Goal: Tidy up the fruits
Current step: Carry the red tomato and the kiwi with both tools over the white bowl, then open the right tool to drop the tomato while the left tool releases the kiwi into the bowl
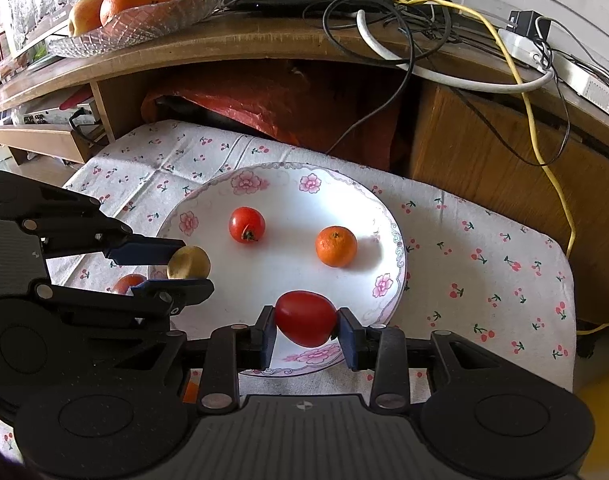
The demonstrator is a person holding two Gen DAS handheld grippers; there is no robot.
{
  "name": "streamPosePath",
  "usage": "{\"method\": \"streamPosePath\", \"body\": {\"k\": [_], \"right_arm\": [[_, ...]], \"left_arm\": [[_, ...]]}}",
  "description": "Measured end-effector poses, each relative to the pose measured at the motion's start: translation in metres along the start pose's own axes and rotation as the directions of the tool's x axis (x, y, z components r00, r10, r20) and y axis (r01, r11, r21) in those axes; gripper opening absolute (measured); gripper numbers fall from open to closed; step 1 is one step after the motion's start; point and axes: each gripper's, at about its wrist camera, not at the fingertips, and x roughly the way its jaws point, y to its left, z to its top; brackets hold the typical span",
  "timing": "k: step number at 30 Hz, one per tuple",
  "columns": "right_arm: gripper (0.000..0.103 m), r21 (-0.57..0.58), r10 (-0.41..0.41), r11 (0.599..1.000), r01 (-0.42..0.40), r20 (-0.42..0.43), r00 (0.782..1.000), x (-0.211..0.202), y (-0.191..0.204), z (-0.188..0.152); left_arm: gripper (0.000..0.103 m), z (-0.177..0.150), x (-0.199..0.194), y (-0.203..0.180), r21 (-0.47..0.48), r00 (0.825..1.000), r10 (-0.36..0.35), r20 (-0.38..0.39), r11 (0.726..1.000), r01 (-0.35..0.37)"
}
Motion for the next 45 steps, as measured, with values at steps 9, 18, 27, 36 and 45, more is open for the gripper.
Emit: {"method": "streamPosePath", "body": {"k": [9, 18, 27, 36, 45], "right_arm": [[0.031, -0.007, 0.004, 1.000, -0.004, -0.011, 1.000, 0.008, 0.001, 0.001], [0.033, -0.008, 0.005, 1.000, -0.005, -0.015, 1.000, 0.013, 0.000, 0.002], [0.033, -0.008, 0.005, 1.000, -0.005, -0.012, 1.000, 0.013, 0.000, 0.001], [0.033, -0.006, 0.002, 1.000, -0.002, 0.001, 1.000, 0.013, -0.001, 0.002], [0.033, 0.001, -0.005, 1.000, 0.005, 0.017, 1.000, 0.008, -0.004, 0.001]], "left_arm": [[0.032, -0.001, 0.008, 0.002, -0.003, 1.000, 0.005, -0.013, 1.000, -0.005], [0.033, -0.001, 0.014, 0.002, -0.013, 1.000, 0.004, -0.030, 1.000, -0.004], [0.034, -0.001, 0.014, 0.003, -0.021, 0.999, 0.006, -0.035, 1.000, -0.006], [0.035, -0.001, 0.012, 0.004, -0.027, 1.000, 0.008, -0.025, 1.000, -0.009], [0.040, 0.001, 0.004, 0.004, -0.034, 1.000, 0.009, -0.001, 0.999, -0.009]]}}
